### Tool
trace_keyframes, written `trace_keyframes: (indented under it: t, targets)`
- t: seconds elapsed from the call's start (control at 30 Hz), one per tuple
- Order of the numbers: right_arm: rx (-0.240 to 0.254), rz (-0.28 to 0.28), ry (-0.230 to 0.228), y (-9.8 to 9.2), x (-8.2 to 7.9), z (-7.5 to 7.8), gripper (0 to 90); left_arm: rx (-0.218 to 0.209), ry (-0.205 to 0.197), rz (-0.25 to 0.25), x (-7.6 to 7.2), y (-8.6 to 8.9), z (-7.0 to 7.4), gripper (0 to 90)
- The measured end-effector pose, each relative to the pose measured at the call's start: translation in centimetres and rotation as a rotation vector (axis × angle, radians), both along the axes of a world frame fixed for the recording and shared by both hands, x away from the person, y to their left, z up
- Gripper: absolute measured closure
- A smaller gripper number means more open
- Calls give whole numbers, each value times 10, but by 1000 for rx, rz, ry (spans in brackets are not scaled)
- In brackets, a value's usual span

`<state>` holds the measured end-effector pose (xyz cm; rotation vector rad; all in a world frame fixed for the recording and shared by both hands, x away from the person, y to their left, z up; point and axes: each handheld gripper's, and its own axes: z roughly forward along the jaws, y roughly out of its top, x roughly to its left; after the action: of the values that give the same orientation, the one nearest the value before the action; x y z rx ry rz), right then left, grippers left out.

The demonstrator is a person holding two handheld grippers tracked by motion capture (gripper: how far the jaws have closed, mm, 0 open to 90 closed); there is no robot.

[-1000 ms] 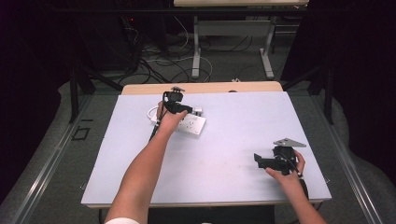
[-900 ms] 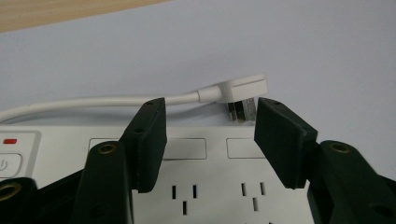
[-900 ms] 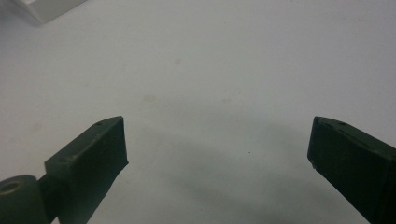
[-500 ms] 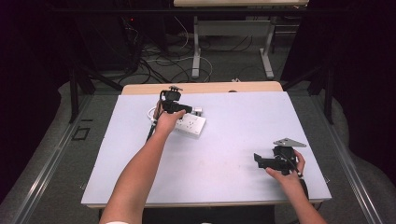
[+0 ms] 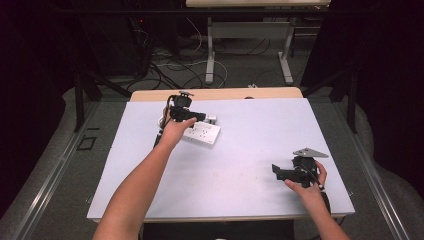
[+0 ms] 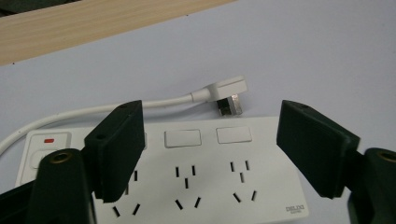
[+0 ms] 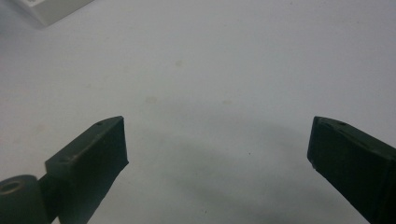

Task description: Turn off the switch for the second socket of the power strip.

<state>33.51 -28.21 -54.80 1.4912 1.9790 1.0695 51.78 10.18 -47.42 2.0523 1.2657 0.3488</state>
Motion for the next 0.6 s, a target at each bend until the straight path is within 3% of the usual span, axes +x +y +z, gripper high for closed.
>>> trace_keyframes:
  t: [0.07, 0.2, 0.33, 0.6]
  targets:
    - [0, 0, 0, 0, 0, 0, 43, -2, -7, -1, -3, 2, 2, 165]
    - [-2, 0, -1, 0, 0, 0, 43, -4, -11, -9, -9, 8, 5, 152]
    - [1, -1, 1, 1, -1, 1, 43, -13, 11, 2, -14, 15, 7, 84]
    - [-2, -1, -2, 1, -1, 1, 43, -58, 10, 20, -24, 27, 9, 13]
